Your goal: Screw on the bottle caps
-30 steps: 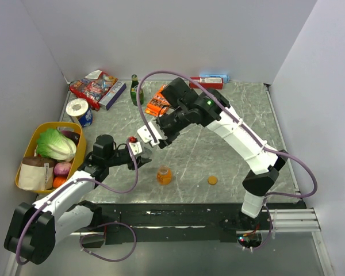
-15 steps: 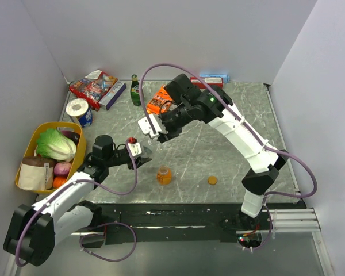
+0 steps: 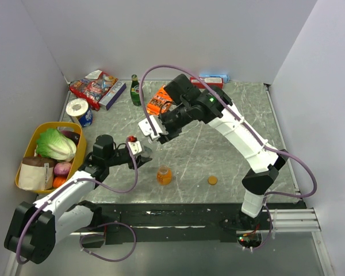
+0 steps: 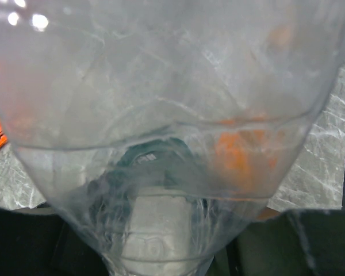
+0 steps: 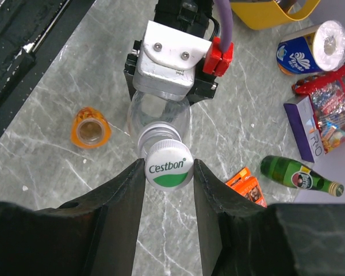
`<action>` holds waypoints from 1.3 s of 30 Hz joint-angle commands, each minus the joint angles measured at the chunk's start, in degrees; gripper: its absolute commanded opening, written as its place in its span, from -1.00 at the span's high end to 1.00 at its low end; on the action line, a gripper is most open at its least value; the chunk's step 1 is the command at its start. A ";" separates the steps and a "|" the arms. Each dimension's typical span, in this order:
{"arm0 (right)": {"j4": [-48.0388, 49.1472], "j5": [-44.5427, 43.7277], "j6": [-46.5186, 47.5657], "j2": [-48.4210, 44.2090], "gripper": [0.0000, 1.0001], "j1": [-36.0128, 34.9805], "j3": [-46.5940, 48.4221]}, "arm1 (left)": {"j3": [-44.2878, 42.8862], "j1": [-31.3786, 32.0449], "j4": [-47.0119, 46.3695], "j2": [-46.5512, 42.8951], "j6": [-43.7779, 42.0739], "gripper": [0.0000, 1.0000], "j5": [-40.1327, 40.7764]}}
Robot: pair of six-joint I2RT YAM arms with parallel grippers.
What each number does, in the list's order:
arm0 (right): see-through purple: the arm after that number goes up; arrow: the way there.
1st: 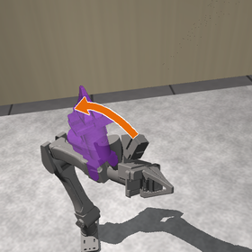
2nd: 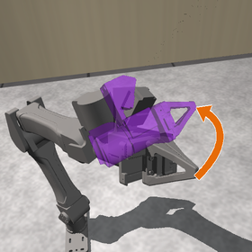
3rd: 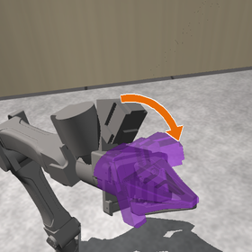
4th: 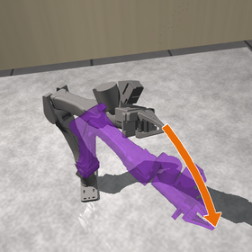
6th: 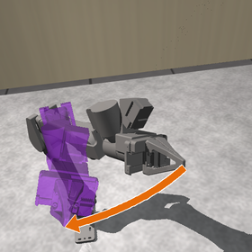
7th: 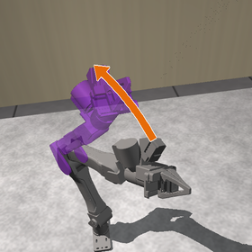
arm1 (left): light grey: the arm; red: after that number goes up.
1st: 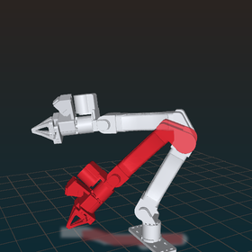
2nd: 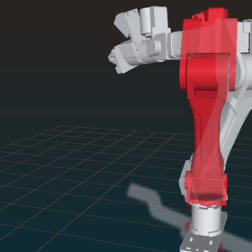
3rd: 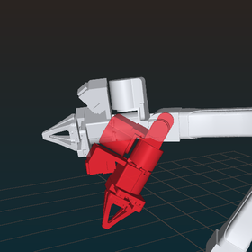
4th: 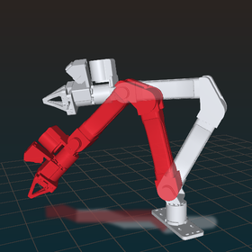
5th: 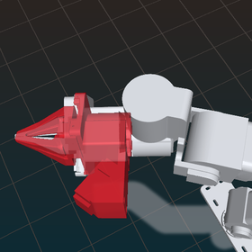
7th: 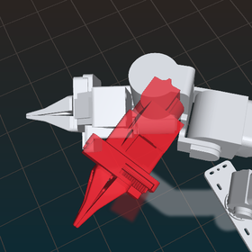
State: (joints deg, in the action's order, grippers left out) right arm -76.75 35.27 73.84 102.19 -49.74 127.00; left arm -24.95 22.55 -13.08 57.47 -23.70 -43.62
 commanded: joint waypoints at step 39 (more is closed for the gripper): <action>-5.87 -7.49 -33.40 12.41 0.17 0.52 10.28 | 3.14 4.17 -26.10 0.01 7.62 0.98 21.27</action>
State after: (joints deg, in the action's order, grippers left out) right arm -75.00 28.53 48.93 111.07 -49.08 135.28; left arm -21.63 24.47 -22.85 59.09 -18.17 -26.30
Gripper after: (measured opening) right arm 0.434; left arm 0.504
